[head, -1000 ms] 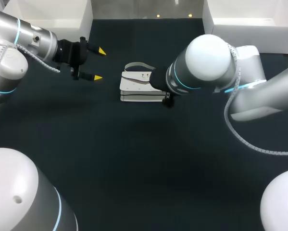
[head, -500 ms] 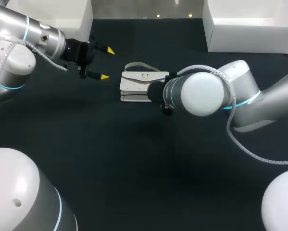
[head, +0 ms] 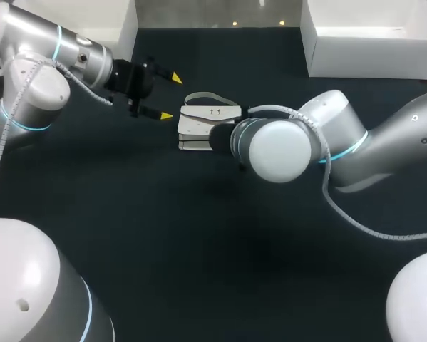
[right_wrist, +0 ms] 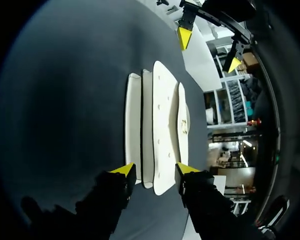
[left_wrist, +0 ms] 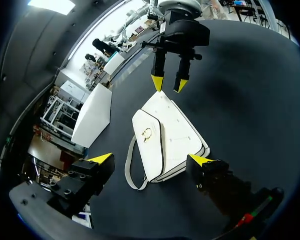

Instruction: Pick up the bag, open it, inspect its contents, close it, and place it on the opposite side

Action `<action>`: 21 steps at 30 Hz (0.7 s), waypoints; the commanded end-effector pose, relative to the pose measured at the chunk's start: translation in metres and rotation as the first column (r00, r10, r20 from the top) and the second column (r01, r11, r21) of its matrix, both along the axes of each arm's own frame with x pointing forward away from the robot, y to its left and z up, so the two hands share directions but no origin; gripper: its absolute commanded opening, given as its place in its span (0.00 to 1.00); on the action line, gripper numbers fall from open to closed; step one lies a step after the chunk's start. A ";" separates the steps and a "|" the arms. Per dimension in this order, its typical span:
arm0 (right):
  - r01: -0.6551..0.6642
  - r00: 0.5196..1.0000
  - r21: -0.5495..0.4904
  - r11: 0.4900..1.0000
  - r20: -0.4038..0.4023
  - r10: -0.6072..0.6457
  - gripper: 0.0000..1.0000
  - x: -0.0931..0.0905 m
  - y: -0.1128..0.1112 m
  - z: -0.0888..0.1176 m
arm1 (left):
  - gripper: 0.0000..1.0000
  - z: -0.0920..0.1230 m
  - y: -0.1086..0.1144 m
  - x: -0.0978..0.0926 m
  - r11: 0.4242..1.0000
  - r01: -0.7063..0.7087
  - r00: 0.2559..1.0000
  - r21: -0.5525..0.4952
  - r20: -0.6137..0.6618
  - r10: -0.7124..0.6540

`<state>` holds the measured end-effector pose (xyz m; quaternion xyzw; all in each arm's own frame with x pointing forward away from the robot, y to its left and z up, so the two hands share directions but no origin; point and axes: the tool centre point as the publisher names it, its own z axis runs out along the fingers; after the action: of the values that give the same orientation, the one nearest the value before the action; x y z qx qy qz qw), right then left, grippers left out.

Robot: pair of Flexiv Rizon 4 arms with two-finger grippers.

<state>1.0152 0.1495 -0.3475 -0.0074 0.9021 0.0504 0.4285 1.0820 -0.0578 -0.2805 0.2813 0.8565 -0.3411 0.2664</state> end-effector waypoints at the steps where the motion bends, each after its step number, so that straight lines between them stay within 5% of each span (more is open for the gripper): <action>1: -0.004 1.000 -0.005 1.000 0.016 0.004 0.47 0.008 0.001 -0.011 | 1.00 -0.004 -0.003 0.006 1.000 0.012 1.000 0.002 -0.004 -0.012; 21: -0.003 1.000 -0.035 0.999 0.012 0.003 0.25 0.032 -0.005 -0.017 | 1.00 -0.006 -0.006 0.003 0.999 0.020 1.000 0.025 -0.018 -0.020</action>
<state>1.0440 0.1418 -0.3612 -0.0167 0.9008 0.0359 0.4325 1.0827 -0.0634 -0.2854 0.2896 0.8607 -0.3340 0.2524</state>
